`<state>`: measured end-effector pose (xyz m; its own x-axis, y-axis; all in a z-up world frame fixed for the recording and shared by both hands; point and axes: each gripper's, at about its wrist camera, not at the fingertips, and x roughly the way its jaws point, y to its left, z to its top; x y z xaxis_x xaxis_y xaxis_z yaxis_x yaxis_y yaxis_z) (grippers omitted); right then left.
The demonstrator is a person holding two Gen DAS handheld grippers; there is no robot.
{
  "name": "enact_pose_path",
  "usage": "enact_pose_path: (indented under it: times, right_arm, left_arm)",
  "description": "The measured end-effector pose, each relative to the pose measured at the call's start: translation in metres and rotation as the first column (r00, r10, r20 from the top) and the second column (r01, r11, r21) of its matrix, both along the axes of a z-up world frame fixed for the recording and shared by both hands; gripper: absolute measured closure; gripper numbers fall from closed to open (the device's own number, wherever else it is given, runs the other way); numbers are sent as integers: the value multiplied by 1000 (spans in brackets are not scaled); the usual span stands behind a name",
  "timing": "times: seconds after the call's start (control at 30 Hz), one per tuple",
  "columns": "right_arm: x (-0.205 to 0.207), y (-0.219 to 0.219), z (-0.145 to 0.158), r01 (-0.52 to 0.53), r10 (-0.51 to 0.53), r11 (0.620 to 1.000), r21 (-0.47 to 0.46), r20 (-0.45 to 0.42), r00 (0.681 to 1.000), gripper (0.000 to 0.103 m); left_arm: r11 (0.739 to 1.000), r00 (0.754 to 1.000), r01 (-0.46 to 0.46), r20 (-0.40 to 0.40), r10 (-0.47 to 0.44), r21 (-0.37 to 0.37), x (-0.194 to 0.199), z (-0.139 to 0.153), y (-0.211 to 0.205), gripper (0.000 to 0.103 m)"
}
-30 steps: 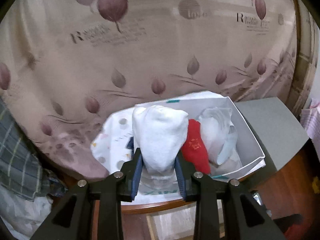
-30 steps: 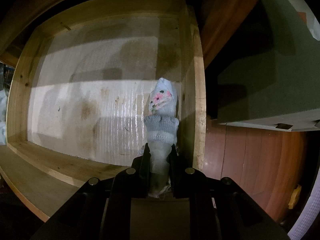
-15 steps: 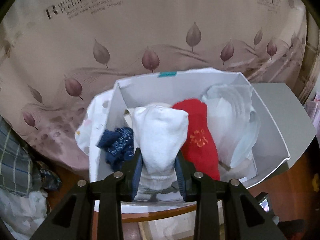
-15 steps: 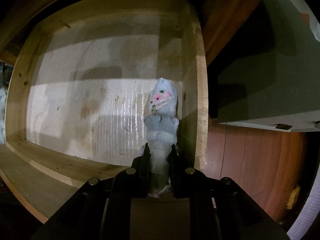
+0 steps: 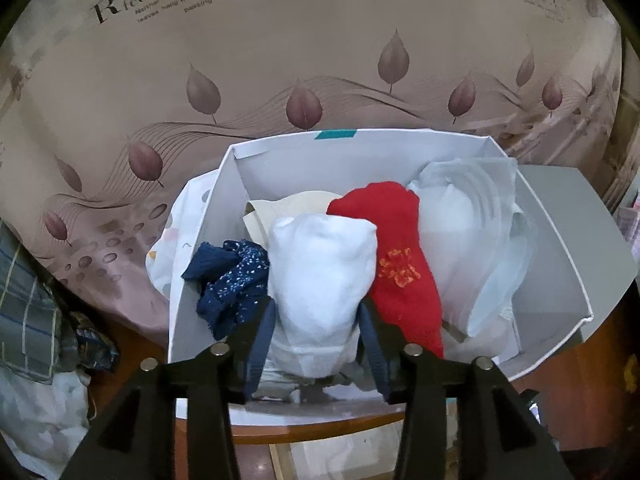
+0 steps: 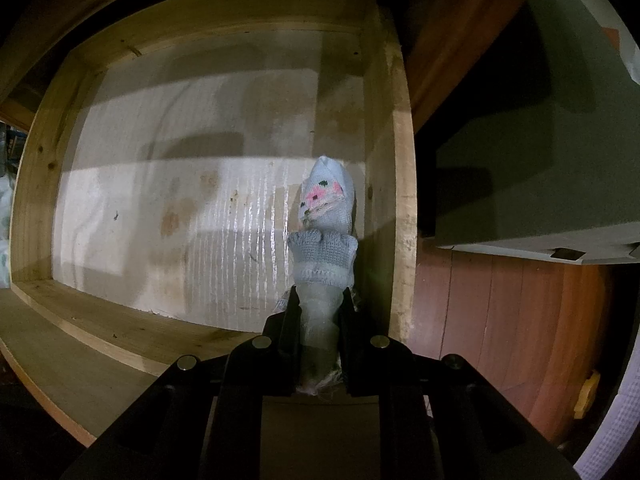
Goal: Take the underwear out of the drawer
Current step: 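Open the left gripper to drop the white cloth into the box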
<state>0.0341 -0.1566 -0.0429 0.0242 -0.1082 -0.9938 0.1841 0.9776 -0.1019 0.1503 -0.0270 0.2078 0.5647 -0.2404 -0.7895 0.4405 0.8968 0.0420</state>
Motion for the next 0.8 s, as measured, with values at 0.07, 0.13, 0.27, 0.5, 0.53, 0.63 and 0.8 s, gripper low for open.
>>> enact_pose_path:
  times: [0.07,0.13,0.27,0.5,0.53,0.63,0.8]
  right_arm:
    - [0,1,0,0,0,1000,-1,0,1000,88]
    - [1,1,0,-1,1,1000,-2,1,1000,88]
    - [0,1,0,-2,2,1000,3,12,1000,88]
    - [-5,-2,8,-7,5,1000,27,60,998,88]
    - [-6,-1,10,-14,13,1000,27,70,997,88]
    - [-6,1,18,-39,35,998,39,112,993,88]
    - [-10,3,38,-71,58,995,64,185,981,88]
  left_arm:
    - [1000,999,6,46,-6,-1,-9,9,2,46]
    - [1000,995,19,103,-19,0,-18,20,3,37]
    - [999,985,30,170,-25,-26,-39,41,10,33]
    - [997,965,-24,259,41,-71,-88,49,44,29]
    - [995,965,-50,254,70,-84,-95,43,53,26]
    - [987,964,-121,223,143,-107,-110,19,80,26]
    - [965,955,-255,138,262,-64,-117,-43,114,26]
